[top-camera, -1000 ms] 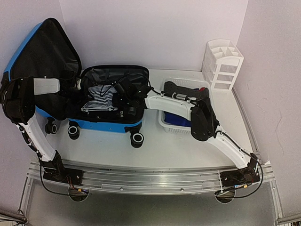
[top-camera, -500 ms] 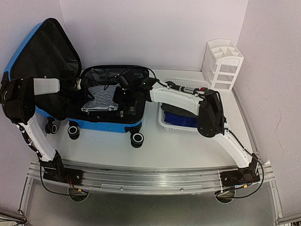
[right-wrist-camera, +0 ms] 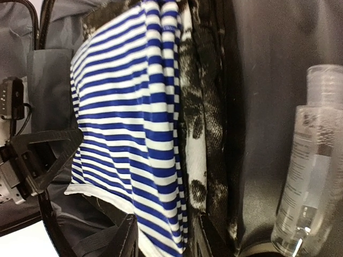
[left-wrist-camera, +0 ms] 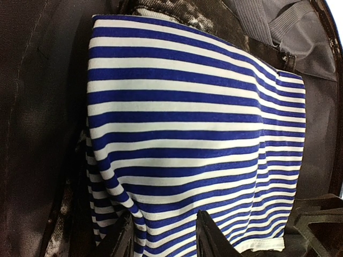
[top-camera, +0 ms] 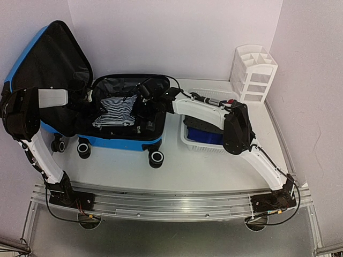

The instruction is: Open, take out, and arrange the luggage

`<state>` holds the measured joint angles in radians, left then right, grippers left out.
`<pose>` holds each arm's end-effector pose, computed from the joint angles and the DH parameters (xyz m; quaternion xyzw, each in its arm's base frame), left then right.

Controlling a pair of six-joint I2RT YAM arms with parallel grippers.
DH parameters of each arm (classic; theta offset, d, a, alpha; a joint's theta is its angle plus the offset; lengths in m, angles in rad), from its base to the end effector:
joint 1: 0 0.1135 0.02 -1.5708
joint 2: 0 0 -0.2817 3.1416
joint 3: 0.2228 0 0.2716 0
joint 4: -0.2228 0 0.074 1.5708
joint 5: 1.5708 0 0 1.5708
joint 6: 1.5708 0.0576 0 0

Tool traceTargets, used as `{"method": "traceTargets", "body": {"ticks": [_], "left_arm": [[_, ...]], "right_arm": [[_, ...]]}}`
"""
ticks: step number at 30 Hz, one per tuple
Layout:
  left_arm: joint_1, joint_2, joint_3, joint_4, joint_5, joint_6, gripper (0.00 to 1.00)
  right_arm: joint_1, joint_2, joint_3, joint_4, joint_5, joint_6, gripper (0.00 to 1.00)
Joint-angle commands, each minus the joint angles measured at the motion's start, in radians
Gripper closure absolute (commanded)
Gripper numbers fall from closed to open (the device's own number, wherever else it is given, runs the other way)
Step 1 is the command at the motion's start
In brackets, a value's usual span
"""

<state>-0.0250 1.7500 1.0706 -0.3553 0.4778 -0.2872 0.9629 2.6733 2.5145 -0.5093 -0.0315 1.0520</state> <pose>0.3771 -0.0359 0.1633 -0.0603 0.9371 -0.2654 0.2187 0.3673 0.5311 0.1765 0.0332 0.8992 0.3763 0.2209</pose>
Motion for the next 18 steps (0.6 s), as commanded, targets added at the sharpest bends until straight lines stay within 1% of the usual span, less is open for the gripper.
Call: {"method": "traceTargets", "body": {"ticks": [1,18], "left_arm": [[0.0,0.022,-0.007,0.0,0.035,-0.013,0.62],[0.0,0.026,-0.006,-0.001,0.038,-0.014,0.61]], "right_arm": [[-0.003,0.043,0.069,-0.01,-0.052,0.02,0.72],[0.036,-0.023,0.071,-0.016,0.064,-0.104,0.76]]}}
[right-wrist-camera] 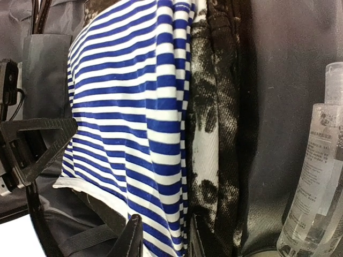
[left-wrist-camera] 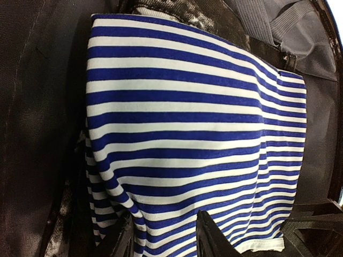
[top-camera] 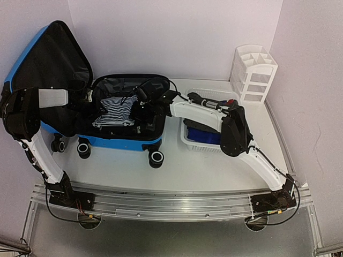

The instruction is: Open, take out, and arrange the luggage

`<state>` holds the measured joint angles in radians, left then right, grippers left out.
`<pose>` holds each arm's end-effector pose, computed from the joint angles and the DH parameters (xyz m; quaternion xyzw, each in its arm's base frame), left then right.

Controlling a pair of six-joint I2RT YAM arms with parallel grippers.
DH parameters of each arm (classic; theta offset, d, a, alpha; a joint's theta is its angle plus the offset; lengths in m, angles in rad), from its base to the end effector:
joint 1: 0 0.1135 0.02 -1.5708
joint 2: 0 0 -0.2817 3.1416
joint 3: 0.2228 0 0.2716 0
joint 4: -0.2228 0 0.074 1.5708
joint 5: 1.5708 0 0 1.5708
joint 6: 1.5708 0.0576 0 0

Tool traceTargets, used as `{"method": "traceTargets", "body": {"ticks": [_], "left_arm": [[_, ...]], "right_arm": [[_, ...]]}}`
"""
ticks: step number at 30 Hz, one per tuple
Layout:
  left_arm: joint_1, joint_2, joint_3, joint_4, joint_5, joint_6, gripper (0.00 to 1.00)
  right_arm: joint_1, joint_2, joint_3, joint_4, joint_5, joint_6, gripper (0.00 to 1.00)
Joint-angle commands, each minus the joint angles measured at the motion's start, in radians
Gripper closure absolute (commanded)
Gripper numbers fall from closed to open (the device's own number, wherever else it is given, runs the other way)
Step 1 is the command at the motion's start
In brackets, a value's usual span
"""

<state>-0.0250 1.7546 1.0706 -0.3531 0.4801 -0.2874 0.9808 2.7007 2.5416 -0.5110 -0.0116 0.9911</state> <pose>0.3776 -0.0361 0.1619 -0.0604 0.9371 -0.2664 0.2173 0.3605 0.5396 0.1693 0.0021 0.9003 0.3658 0.2360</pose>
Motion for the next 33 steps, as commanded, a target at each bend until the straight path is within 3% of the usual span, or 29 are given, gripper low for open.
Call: {"method": "traceTargets", "body": {"ticks": [1,8,20,27,33], "left_arm": [[0.0,0.021,-0.006,-0.004,0.035,-0.013,0.61],[0.0,0.02,-0.008,-0.003,0.035,-0.015,0.61],[-0.001,0.021,-0.008,0.0,0.036,-0.017,0.61],[-0.001,0.017,-0.011,-0.001,0.036,-0.013,0.61],[-0.001,0.021,-0.009,0.0,0.037,-0.015,0.61]], "right_arm": [[0.02,-0.054,0.046,-0.015,0.054,-0.049,0.76],[0.03,-0.066,0.049,-0.025,0.083,-0.068,0.76],[-0.007,0.047,0.09,0.065,-0.042,0.053,0.76],[-0.023,-0.005,-0.032,0.061,0.002,0.066,0.77],[-0.025,0.004,-0.02,0.045,0.009,0.069,0.76]]}}
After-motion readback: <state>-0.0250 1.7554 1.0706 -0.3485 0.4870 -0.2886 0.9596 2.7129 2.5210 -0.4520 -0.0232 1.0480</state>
